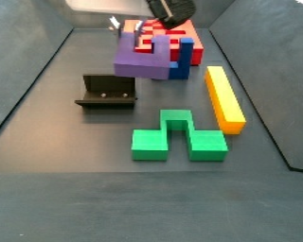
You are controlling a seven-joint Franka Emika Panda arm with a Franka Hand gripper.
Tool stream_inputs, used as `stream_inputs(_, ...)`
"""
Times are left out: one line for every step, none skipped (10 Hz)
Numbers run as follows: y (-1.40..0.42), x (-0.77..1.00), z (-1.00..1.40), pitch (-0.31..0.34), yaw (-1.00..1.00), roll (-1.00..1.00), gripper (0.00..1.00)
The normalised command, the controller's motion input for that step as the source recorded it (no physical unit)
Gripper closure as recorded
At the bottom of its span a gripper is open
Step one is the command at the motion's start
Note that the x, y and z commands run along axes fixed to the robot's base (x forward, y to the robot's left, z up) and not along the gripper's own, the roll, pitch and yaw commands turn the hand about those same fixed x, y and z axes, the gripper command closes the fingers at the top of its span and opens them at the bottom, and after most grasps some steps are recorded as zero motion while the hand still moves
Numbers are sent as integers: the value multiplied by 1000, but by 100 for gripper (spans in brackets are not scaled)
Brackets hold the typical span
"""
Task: Pick up the purple object. Move up. Place the purple object on the fixture. Regrasp the purple object. Move to above the board. Insert the purple object.
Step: Place the purple object on the fixture.
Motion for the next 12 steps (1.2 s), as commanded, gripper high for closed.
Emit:
stream_inputs(171,723,271,49,-197,-843,100)
stream_inputs(123,737,257,40,-217,-869,100)
stream_inputs(9,734,209,49,-257,-806,100)
stream_inputs(-9,711,220,6,-303,-691,100)
stream_inputs(-11,657,163,0,-449,-620,100)
stream_inputs(0,591,103,0,-560,-766,100)
stream_inputs(14,589,74,0,-580,-817,100)
stream_inputs(49,720,23,0,-437,-817,100)
stream_inputs(0,686,-66,51,-23,-580,100)
stream_inputs(0,597,-340,180,331,-311,100)
stream_inputs(-100,491,-383,197,563,-209,100)
stream_inputs(-134,454,-397,177,637,-146,100)
